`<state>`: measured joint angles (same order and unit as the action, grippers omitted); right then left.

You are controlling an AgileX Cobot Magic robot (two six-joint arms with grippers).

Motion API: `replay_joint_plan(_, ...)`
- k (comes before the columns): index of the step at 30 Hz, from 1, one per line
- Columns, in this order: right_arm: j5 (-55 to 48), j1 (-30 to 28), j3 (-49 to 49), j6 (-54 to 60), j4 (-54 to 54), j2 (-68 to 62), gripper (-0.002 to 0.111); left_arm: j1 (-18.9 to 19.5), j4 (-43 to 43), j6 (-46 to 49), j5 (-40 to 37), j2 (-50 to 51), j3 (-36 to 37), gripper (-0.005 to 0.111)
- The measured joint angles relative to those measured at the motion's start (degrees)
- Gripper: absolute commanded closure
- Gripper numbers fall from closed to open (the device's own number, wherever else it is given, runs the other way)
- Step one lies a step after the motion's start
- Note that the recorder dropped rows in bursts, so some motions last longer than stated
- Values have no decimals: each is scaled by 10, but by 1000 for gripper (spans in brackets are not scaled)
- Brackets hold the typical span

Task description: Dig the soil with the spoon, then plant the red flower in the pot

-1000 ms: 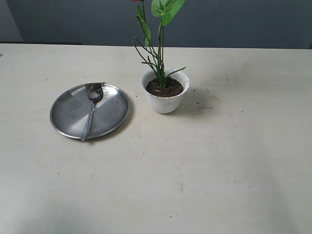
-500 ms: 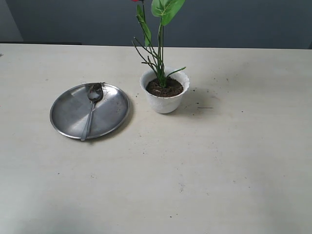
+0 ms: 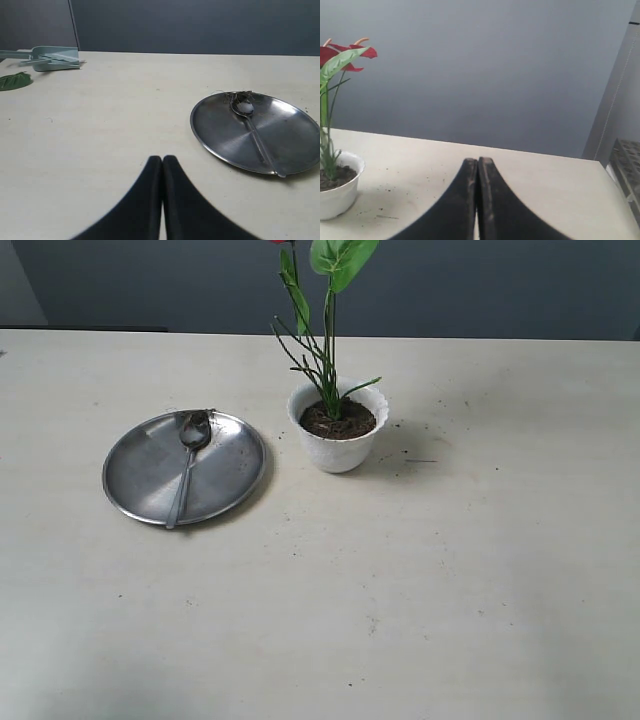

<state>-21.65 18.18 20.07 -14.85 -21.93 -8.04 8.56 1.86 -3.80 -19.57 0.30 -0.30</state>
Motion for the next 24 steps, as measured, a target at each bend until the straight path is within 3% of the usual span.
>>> replay_joint_plan(10,-4,-153,0,-2,30,74,109,0,0,0,0,0,0,106)
replay_joint_plan(24,-12,-167,-11,35,109,77,109,0,0,0,0,0,0,106)
